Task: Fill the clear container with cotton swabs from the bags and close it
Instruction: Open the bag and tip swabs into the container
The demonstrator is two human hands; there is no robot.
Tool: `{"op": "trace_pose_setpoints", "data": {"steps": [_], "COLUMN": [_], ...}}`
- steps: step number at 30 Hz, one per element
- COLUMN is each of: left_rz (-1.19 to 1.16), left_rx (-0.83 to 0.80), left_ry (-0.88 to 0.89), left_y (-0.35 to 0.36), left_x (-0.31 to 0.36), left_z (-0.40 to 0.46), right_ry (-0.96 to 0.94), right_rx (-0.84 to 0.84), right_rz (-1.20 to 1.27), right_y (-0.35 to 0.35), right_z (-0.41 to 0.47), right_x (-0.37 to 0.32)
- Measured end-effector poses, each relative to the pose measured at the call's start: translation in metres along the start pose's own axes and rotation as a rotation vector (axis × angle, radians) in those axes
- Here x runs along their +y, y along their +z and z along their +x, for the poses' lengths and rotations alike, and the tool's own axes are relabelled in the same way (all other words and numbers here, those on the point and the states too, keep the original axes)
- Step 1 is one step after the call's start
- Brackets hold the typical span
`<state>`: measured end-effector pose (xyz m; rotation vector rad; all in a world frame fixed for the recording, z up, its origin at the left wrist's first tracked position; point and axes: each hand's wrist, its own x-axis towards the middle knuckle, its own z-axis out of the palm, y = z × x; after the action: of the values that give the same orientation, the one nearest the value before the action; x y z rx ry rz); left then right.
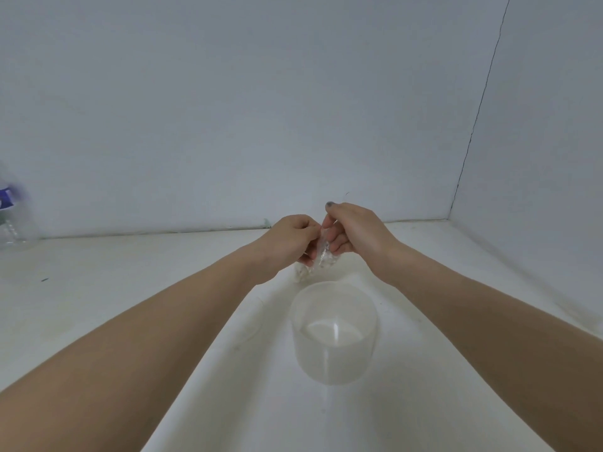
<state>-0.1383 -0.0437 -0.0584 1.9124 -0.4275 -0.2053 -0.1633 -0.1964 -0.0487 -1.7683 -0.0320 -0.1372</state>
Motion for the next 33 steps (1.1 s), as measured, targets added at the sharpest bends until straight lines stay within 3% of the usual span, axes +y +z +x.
{"op": "trace_pose_setpoints", "data": {"steps": [10, 17, 33], "left_rz": [-0.020, -0.044, -0.067], "left_rx": [-0.012, 0.035, 0.082], "left_ry": [0.012, 0.025, 0.035], "left_y": [0.001, 0.001, -0.001], "left_x": [-0.003, -0.003, 0.002], "left_z": [-0.001, 0.002, 0.005], "right_ry": [0.057, -0.104, -0.184], "right_rx": [0.073, 0.100, 0.170], "right_rz": [-0.179, -0.440, -0.450], "right_y": [0.005, 0.004, 0.009], "right_z": [0.003, 0.002, 0.008], "right_x": [0.011, 0.012, 0.014]}}
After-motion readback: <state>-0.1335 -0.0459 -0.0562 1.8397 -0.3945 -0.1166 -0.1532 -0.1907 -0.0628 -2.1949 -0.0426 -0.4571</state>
